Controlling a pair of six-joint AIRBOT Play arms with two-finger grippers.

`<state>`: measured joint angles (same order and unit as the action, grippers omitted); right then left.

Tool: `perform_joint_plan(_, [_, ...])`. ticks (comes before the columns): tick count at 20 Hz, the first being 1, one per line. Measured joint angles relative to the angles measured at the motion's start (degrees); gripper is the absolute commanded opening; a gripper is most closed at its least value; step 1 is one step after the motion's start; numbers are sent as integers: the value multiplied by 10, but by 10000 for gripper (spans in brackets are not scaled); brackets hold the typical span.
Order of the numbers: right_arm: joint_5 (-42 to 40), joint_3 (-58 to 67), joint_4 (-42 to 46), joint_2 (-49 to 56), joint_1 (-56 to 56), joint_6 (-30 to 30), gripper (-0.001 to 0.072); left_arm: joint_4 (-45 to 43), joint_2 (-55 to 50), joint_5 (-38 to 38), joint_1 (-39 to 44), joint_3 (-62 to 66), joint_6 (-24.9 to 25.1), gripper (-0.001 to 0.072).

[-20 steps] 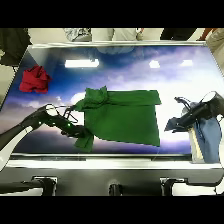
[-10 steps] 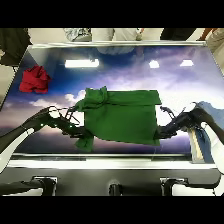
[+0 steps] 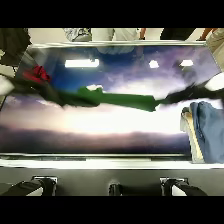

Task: Fold the shirts.

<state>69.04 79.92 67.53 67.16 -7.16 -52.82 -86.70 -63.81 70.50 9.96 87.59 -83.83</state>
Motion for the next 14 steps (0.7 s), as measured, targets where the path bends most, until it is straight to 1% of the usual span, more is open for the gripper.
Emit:
perform_joint_plan(2, [-58,94,29,-80,1,8,40,-26,40,-15,-1,143,-7,27])
perform_joint_plan(3, [-83,134,51,-120,1,2,40,-35,59,-24,-2,206,-13,28])
perform_joint_plan(5, [-111,182,85,-185,1,-24,40,-38,100,-54,-2,281,-27,28])
perform_joint_plan(6, [-123,198,96,-211,1,-38,40,-32,119,-75,-2,298,-33,27])
perform_joint_plan(9, [-111,223,114,-256,1,-62,40,-9,162,-116,-2,303,-41,27])
perform_joint_plan(11, [-95,230,118,-265,1,-71,40,-12,171,-131,-2,294,-43,28])
perform_joint_plan(14, [-53,235,119,-253,1,-79,40,-40,164,-136,-2,272,-46,28])
